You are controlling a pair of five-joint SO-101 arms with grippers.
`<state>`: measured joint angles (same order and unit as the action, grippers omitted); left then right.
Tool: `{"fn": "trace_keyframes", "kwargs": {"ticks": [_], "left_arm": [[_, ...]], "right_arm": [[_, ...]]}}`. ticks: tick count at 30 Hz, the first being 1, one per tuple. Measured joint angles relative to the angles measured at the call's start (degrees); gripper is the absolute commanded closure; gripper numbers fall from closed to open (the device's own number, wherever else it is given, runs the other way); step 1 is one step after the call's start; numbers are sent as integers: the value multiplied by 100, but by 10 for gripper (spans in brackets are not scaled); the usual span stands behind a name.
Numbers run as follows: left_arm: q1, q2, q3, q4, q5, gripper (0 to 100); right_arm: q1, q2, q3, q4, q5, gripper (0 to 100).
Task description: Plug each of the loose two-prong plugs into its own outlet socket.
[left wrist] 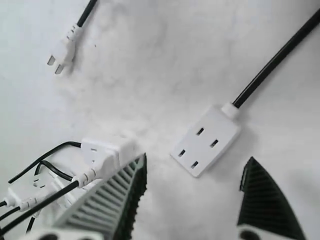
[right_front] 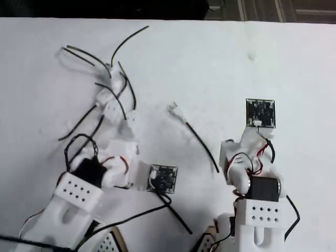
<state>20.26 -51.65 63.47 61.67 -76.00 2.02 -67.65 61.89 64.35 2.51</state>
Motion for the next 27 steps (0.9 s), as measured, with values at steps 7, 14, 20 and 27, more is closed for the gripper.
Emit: {"fn": "trace_keyframes", "kwargs": {"ticks": [7,14,20,27], "left_arm": [[0,1530,-615,88,0,698],[0,3244,-1363,62,0,701],[0,4475,-2004,-158,35,716],[132,5037,-2497,35,1020,986]], "right_arm": [[0,0,0,0,0,844],[0,0,0,0,0,844],[0,0,105,0,0,844],[0,0,123,0,0,844]]}}
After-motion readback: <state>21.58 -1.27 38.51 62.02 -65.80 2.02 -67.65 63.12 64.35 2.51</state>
